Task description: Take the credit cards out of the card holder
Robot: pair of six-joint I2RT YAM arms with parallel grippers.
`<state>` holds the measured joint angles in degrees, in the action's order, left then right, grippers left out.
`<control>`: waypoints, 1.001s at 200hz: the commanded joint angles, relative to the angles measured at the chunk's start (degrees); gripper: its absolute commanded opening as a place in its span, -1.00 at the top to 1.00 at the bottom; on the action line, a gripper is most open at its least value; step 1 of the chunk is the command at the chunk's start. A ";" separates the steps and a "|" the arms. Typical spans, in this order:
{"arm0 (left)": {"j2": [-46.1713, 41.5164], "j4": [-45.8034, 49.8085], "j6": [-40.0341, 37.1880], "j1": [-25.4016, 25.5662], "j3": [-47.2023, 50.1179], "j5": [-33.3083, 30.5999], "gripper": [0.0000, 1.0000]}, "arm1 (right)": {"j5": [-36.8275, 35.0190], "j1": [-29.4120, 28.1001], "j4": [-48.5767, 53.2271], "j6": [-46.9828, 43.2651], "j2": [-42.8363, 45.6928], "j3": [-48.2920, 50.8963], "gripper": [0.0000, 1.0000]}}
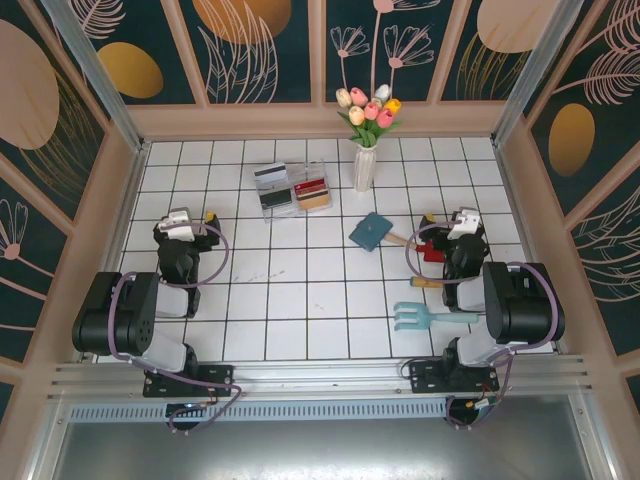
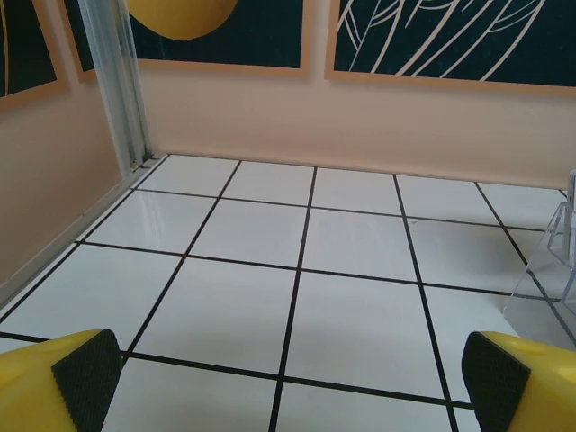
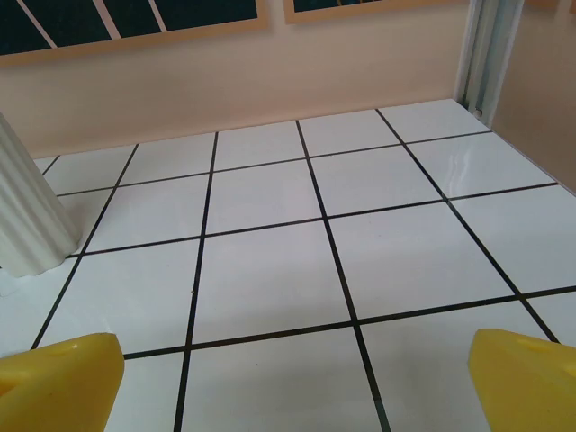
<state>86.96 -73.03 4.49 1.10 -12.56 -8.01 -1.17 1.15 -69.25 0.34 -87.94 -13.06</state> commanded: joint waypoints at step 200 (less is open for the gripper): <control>-4.42 3.32 1.25 -0.31 -0.80 -4.10 -0.97 | 0.56 0.71 -0.62 1.22 3.12 0.24 -0.98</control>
<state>86.59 -72.42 4.73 1.10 -12.56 -9.52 -0.73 1.21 -69.23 0.36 -87.92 -13.06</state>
